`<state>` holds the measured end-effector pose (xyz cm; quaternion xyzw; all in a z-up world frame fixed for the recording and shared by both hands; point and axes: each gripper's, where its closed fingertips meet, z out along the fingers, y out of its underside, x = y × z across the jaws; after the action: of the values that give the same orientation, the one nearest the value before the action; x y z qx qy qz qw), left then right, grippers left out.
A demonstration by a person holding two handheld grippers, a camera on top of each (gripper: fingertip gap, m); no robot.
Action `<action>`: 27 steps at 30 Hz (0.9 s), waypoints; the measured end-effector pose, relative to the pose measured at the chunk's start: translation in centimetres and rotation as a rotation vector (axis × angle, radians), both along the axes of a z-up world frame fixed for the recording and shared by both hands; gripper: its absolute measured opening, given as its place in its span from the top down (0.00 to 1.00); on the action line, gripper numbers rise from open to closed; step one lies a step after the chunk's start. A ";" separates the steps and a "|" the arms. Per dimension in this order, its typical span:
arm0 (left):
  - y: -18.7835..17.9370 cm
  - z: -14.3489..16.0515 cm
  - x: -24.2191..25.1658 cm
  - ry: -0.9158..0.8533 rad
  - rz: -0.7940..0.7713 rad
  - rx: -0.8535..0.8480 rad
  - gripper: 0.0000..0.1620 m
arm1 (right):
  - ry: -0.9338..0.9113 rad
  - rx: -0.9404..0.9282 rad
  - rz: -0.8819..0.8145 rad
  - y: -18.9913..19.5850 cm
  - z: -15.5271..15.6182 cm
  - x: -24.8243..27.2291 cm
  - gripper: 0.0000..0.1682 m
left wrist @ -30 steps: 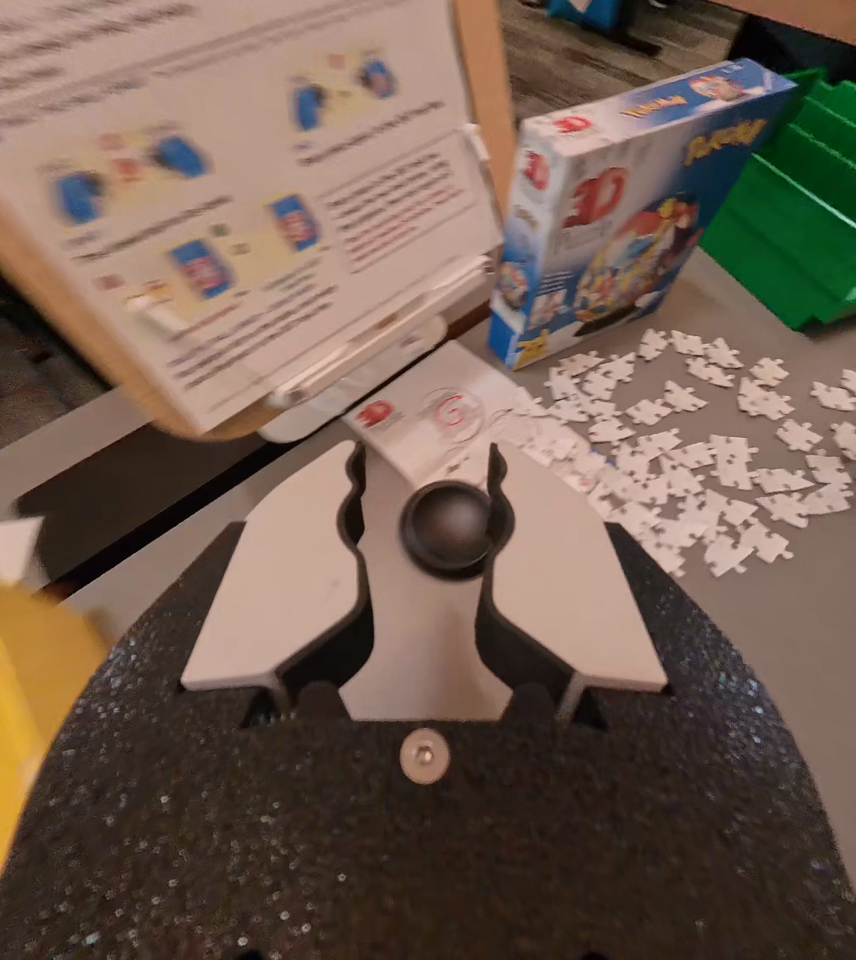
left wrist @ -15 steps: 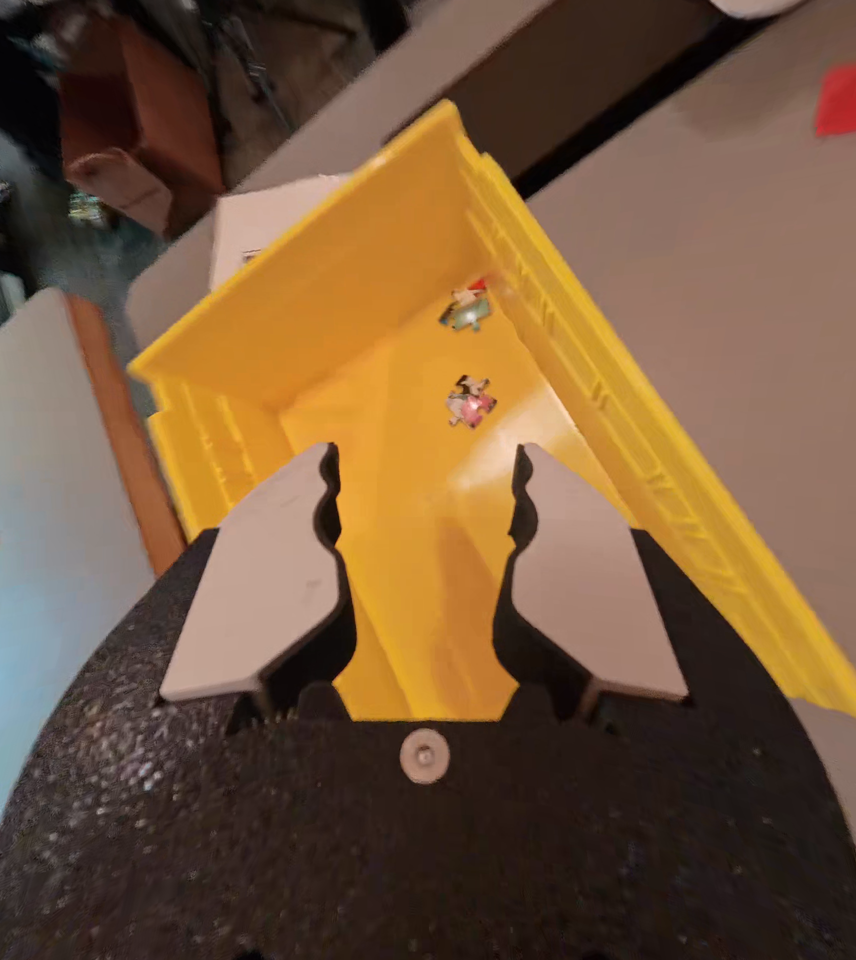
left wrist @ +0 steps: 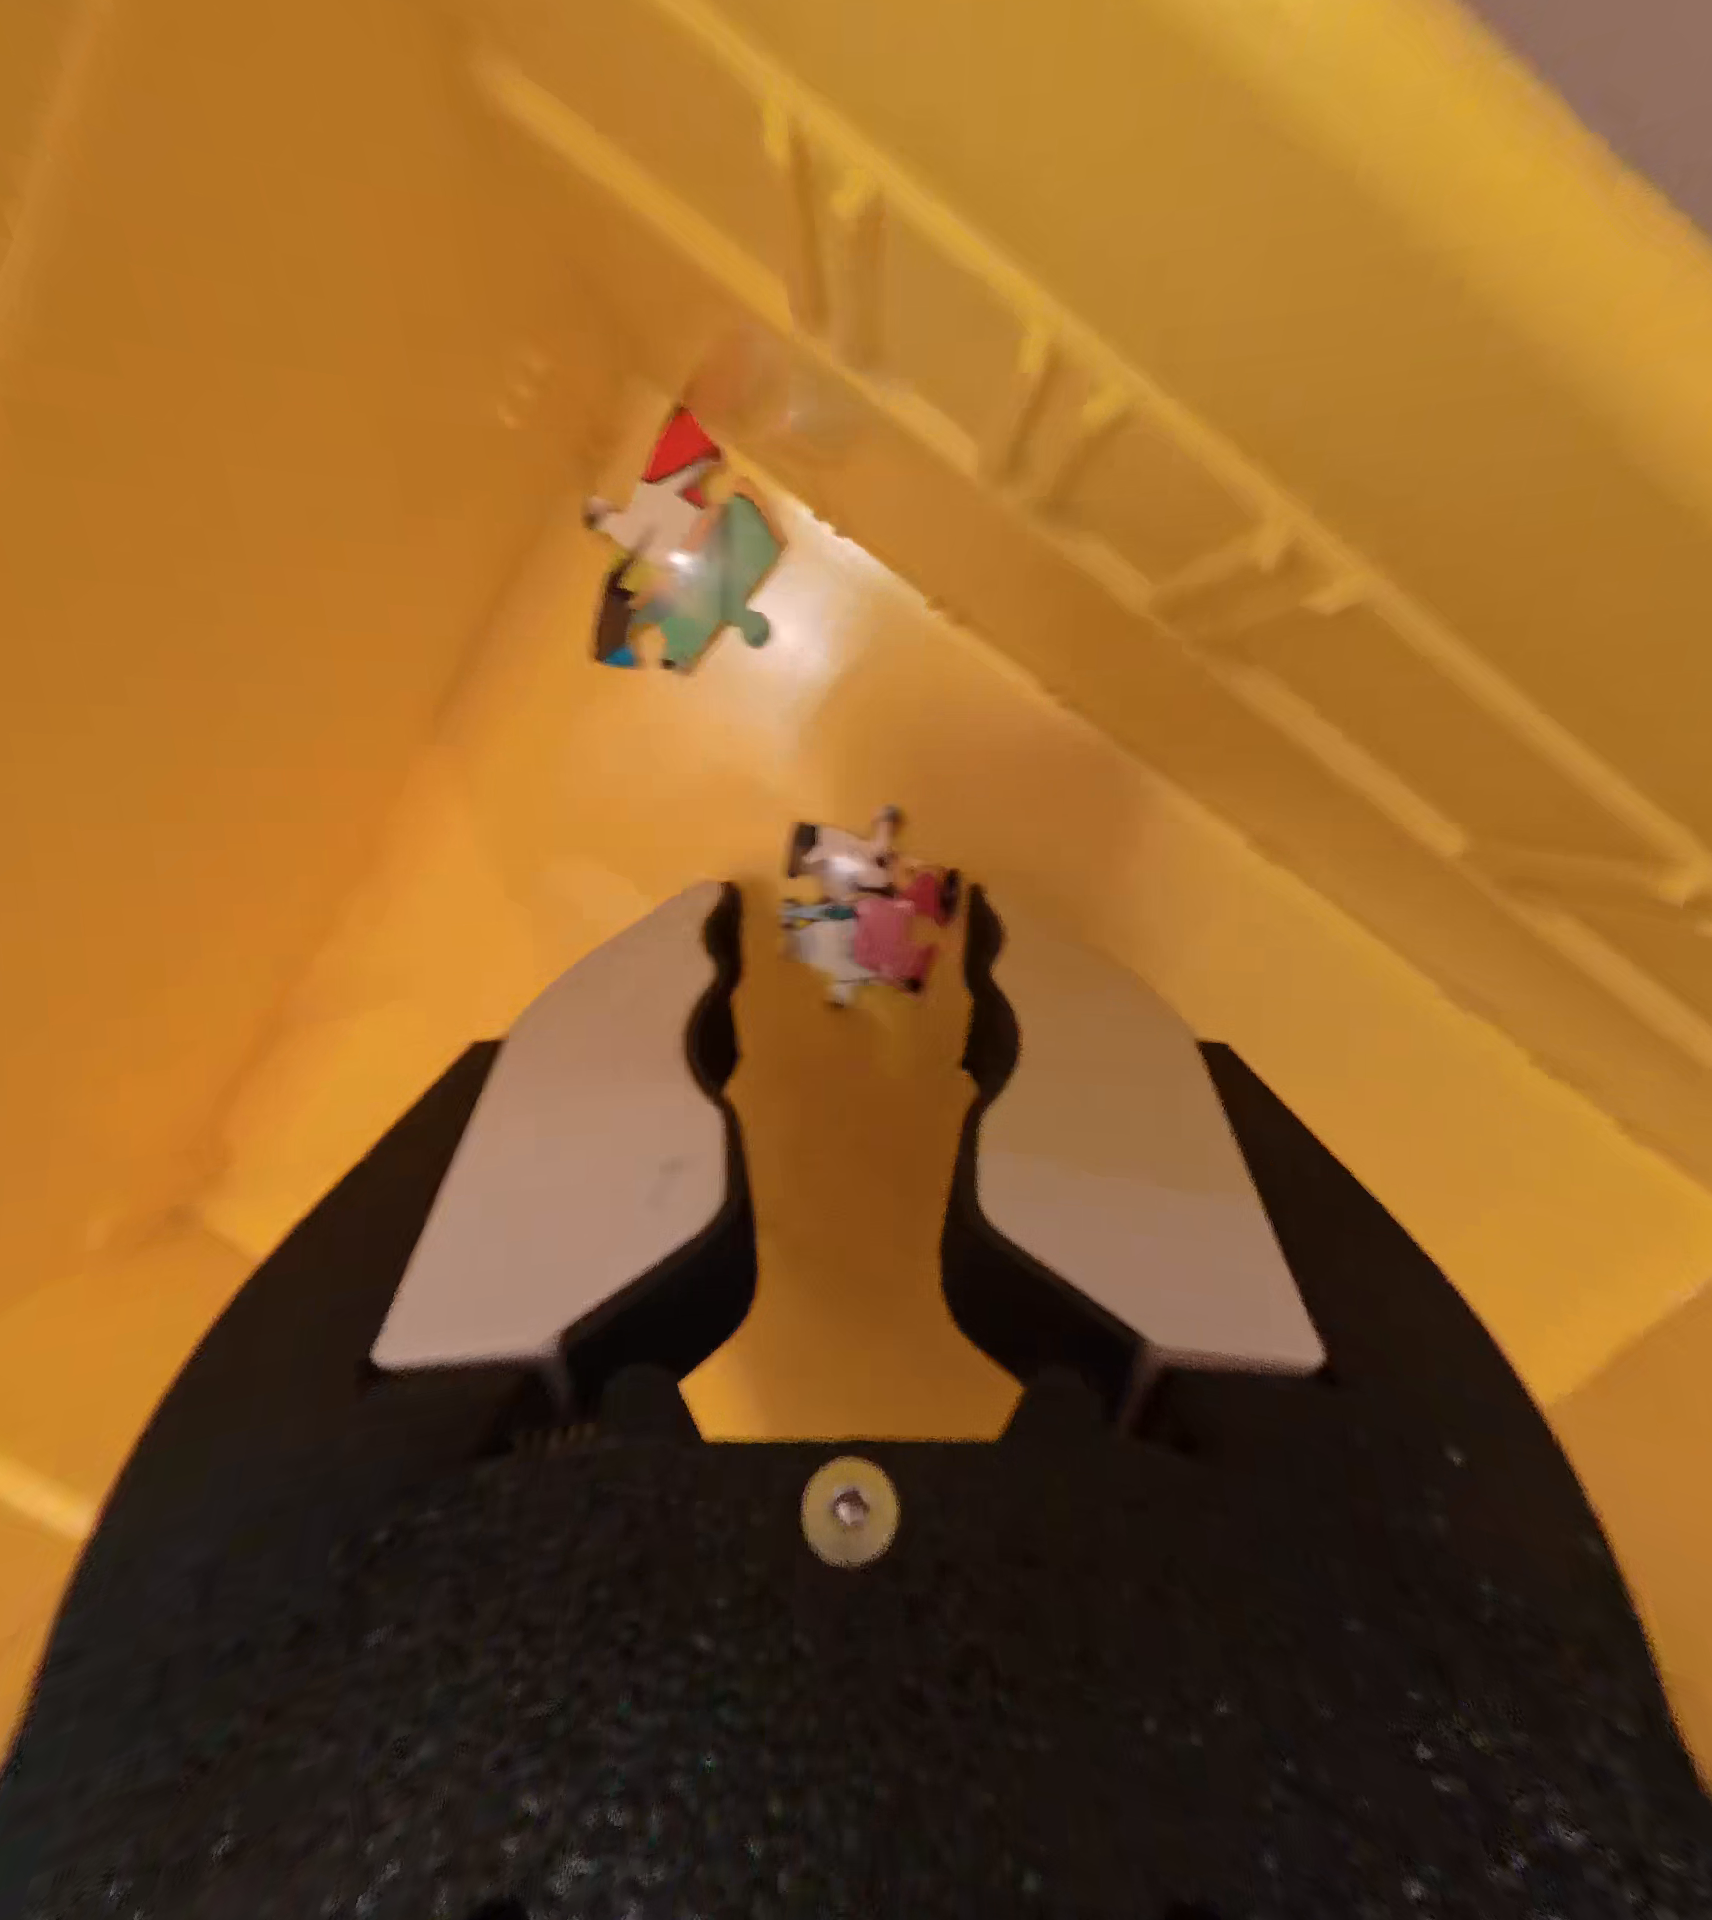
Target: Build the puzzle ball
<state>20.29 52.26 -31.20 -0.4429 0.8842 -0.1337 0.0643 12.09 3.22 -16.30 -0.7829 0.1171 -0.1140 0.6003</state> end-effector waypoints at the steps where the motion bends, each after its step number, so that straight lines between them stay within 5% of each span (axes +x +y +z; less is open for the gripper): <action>1: -0.2 0.0 -0.2 0.020 0.009 -0.027 0.81 | 0.000 -0.007 0.005 0.3 0.0 0.1 0.82; 9: 0.0 0.5 -2.1 -0.029 0.057 0.023 0.82 | -0.012 -0.029 0.070 3.7 0.8 0.3 0.82; 12: -0.4 4.2 -3.1 -0.166 0.116 -0.069 0.82 | -0.015 -0.012 0.110 6.0 1.2 -0.3 0.81; 16: -5.8 15.4 -5.4 -0.523 0.067 -0.552 0.82 | 0.030 0.066 0.188 10.2 2.2 -2.1 0.77; 20: -14.2 25.5 -11.8 -0.762 -0.185 -1.152 0.82 | 0.175 0.215 0.334 15.6 4.8 -5.3 0.72; 27: -23.5 30.6 -19.1 -0.740 -0.490 -1.890 0.82 | 0.443 0.441 0.583 20.6 10.9 -11.4 0.75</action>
<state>1.19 28.72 -0.60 -0.0525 0.4101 -0.9078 -0.0704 0.71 23.79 -5.42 -0.6418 0.0386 0.2591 0.7208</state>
